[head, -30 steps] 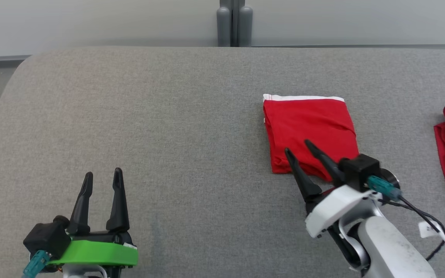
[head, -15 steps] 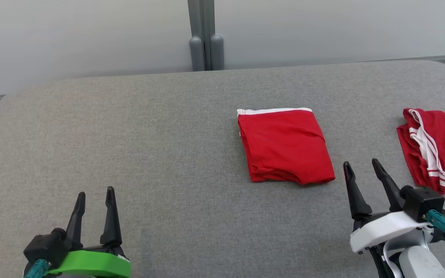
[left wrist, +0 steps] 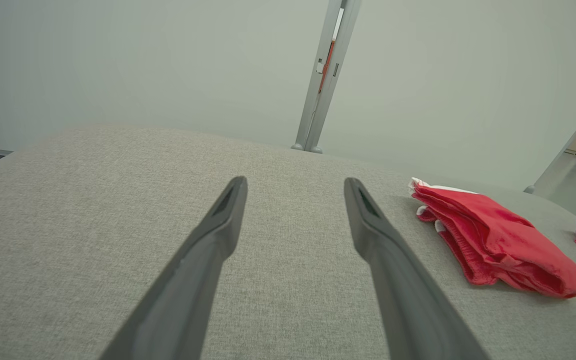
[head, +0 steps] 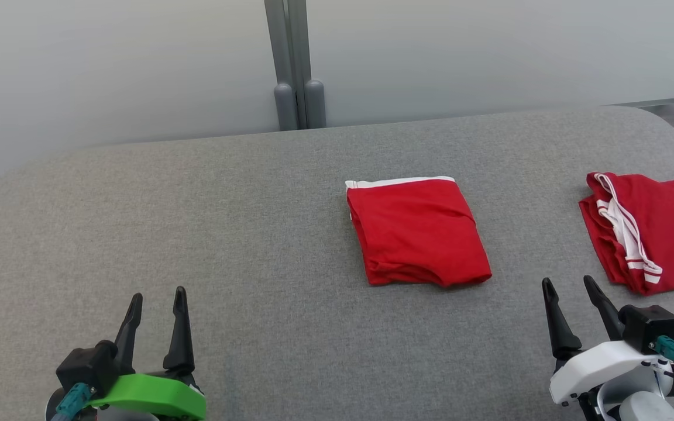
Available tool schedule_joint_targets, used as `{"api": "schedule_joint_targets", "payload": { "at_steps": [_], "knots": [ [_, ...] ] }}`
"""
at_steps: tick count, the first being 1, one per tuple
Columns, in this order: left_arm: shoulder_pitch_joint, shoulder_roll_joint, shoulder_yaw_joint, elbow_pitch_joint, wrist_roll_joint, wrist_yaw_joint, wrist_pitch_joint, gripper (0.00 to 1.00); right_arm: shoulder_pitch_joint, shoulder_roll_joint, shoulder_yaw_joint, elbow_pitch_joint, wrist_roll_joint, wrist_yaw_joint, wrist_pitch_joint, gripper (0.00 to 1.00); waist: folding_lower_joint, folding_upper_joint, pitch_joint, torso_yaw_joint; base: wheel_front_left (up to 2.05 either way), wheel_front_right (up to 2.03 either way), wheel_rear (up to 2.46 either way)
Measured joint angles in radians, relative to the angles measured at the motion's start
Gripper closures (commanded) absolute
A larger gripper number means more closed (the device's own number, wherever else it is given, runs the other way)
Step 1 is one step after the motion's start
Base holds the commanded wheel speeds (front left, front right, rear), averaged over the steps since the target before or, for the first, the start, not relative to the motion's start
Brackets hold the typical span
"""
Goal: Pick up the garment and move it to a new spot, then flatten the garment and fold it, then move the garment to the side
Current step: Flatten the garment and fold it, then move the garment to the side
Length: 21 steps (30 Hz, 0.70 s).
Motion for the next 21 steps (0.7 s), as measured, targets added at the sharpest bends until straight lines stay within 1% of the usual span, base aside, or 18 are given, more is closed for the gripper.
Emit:
{"api": "schedule_joint_targets", "payload": {
  "at_steps": [5, 12, 21],
  "knots": [
    [0.002, 0.000, 0.011, 0.002, -0.002, 0.000, 0.000, 0.00, -0.001, 0.004, 0.005, 0.018, 0.000, 0.000, -0.002, 0.00, 0.0000, 0.0000, -0.001, 0.003, 0.00, 0.00, 0.00],
    [0.008, 0.000, 0.022, 0.000, -0.003, 0.001, 0.000, 0.00, -0.006, 0.020, 0.005, -0.010, -0.020, 0.000, -0.005, 0.00, 0.0000, 0.0000, 0.002, 0.007, 0.00, 0.00, 0.00],
    [0.009, 0.000, 0.017, 0.000, -0.001, 0.001, 0.000, 0.00, -0.005, 0.028, -0.011, -0.006, -0.029, 0.000, -0.005, 0.00, 0.0000, 0.0000, 0.000, 0.013, 0.00, 0.00, 0.00]
  ]
}}
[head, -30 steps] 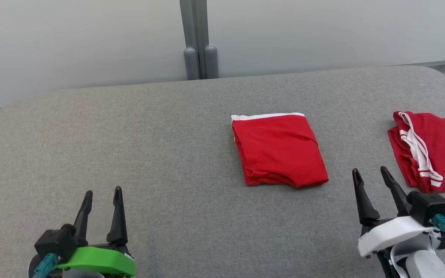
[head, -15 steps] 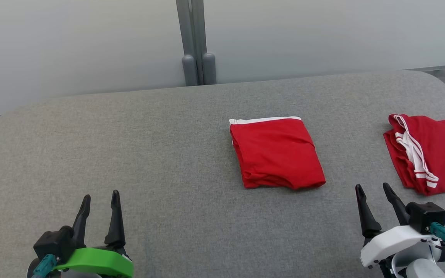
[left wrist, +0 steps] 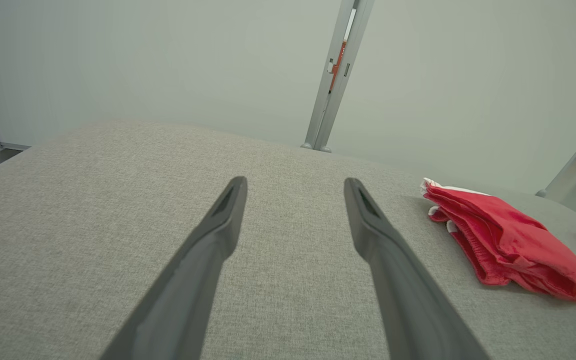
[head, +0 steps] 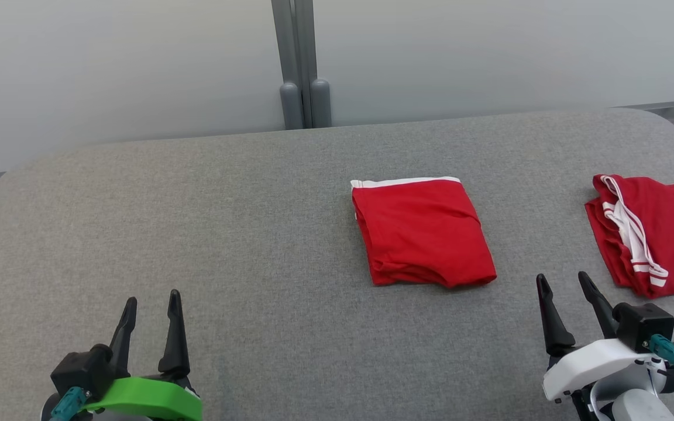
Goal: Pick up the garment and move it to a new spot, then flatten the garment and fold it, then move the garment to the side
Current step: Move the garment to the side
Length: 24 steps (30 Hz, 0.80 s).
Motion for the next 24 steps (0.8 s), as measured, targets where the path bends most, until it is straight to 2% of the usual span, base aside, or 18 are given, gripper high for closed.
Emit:
{"api": "schedule_joint_targets", "payload": {
  "at_steps": [6, 10, 17, 24],
  "knots": [
    [0.004, 0.000, -0.002, 0.002, 0.004, 0.000, 0.000, 0.00, -0.002, 0.012, -0.008, 0.008, 0.017, 0.000, 0.000, 0.00, 0.0000, 0.0000, 0.001, 0.006, 0.00, 0.00, 0.00],
    [0.008, 0.000, 0.003, -0.002, 0.008, 0.000, 0.000, 0.00, -0.061, 0.000, -0.009, 0.035, 0.027, 0.000, 0.022, 0.00, 0.0000, 0.0000, 0.007, 0.013, 0.00, 0.00, 0.00],
    [0.009, 0.000, -0.014, -0.025, -0.008, 0.000, 0.000, 0.00, -0.254, -0.013, -0.036, 0.127, 0.082, 0.000, 0.211, 0.00, 0.0000, 0.0000, 0.038, 0.040, 0.00, 0.00, 0.00],
    [-0.008, 0.000, -0.038, -0.032, -0.037, 0.000, 0.000, 0.00, -0.402, -0.027, -0.063, 0.282, 0.096, 0.000, 0.412, 0.00, 0.0000, 0.0000, 0.087, 0.098, 0.00, 0.00, 0.00]
  ]
}}
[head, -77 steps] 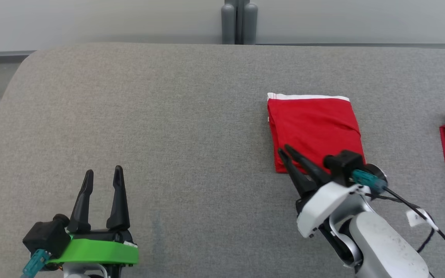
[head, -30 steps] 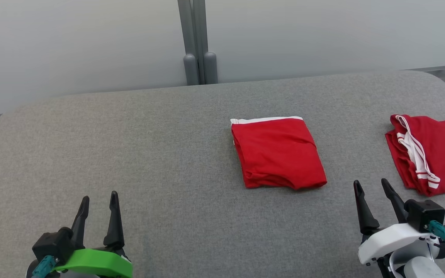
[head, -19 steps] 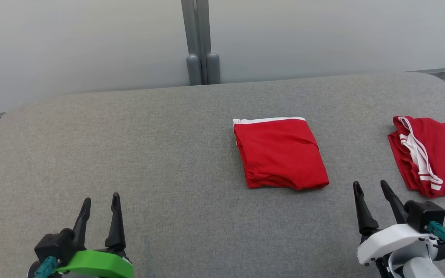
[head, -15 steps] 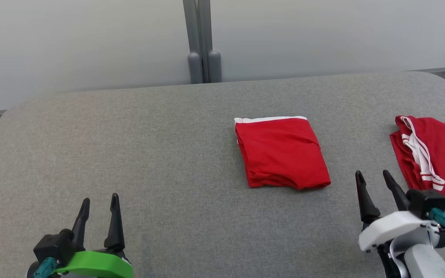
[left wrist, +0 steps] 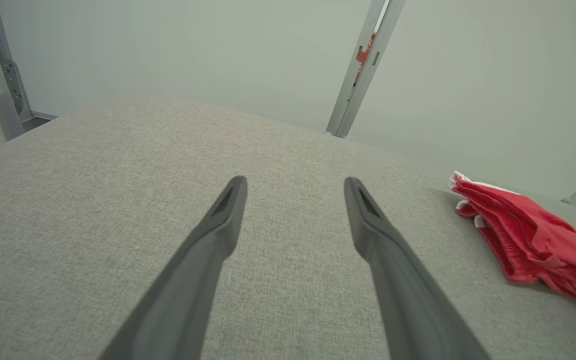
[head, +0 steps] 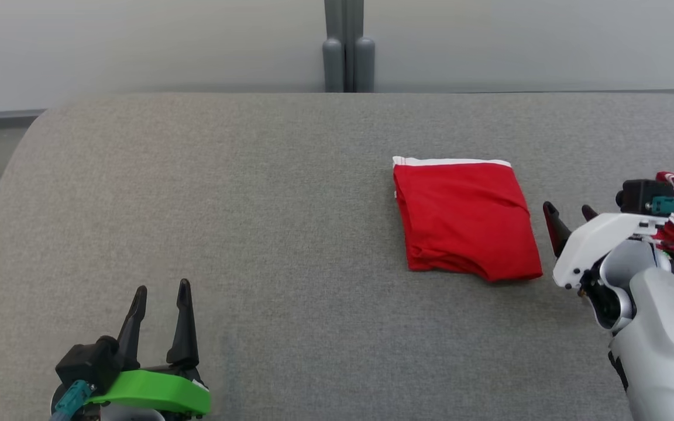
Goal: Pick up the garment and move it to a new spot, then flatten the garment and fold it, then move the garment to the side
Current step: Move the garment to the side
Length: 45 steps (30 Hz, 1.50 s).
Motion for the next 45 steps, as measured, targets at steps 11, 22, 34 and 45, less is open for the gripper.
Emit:
{"api": "schedule_joint_targets", "payload": {
  "at_steps": [11, 22, 34, 45],
  "knots": [
    [-0.042, 0.000, -0.020, -0.015, -0.015, 0.000, 0.000, 0.00, -0.129, 0.021, -0.044, 0.188, -0.047, 0.000, 0.097, 0.00, 0.0000, 0.0000, 0.100, 0.075, 0.00, 0.00, 0.00],
    [-0.048, 0.000, -0.023, -0.016, -0.025, 0.004, 0.000, 0.00, -0.170, 0.015, 0.073, 0.257, -0.135, 0.002, 0.120, 1.00, 0.0000, 0.0000, 0.129, 0.088, 0.00, 0.00, 0.00],
    [-0.046, 0.000, -0.007, -0.059, -0.051, 0.009, 0.000, 0.00, -0.257, -0.161, 0.458, 0.066, -0.147, 0.001, 0.227, 1.00, 0.0000, 0.0000, 0.129, -0.009, 0.00, 0.00, 0.00],
    [-0.089, 0.000, 0.015, -0.083, -0.034, 0.007, 0.000, 0.00, -0.390, -0.389, 0.697, -0.236, 0.029, 0.001, 0.317, 1.00, 0.0000, 0.0000, 0.162, -0.179, 0.00, 0.00, 0.00]
  ]
}}
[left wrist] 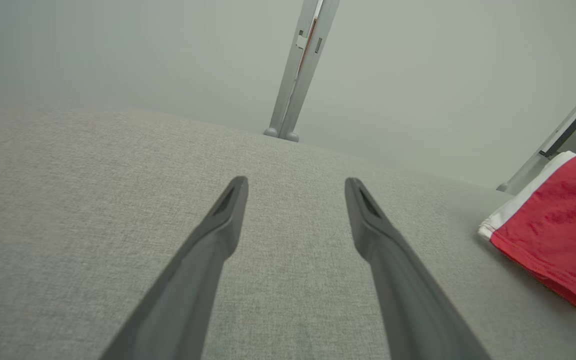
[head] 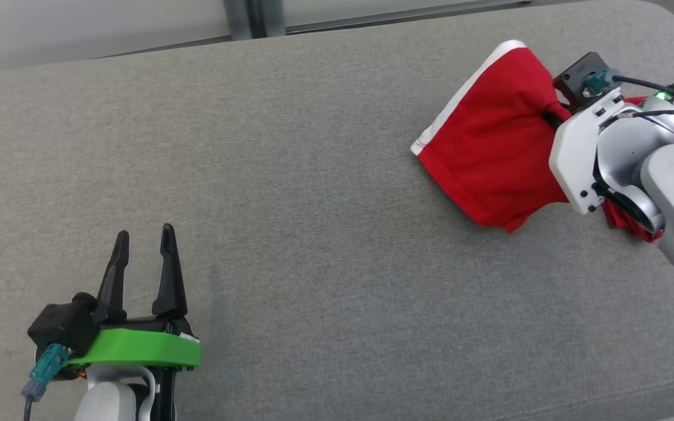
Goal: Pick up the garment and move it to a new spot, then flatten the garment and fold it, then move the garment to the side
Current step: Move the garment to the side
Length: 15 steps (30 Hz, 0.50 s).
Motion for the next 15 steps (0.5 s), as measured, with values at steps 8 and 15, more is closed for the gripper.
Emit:
{"api": "schedule_joint_targets", "payload": {
  "at_steps": [8, 15],
  "knots": [
    [-0.036, 0.000, 0.004, -0.012, 0.033, -0.004, 0.000, 0.00, 0.001, -0.069, -0.024, -0.002, 0.037, 0.000, -0.020, 1.00, 0.0000, 0.0000, 0.047, -0.120, 0.00, 0.00, 0.00],
    [-0.058, -0.001, 0.006, -0.017, 0.069, -0.007, 0.000, 0.00, 0.018, -0.102, -0.114, 0.069, -0.007, 0.000, -0.102, 1.00, 0.0000, 0.0000, 0.110, -0.180, 0.00, 0.00, 0.00]
  ]
}}
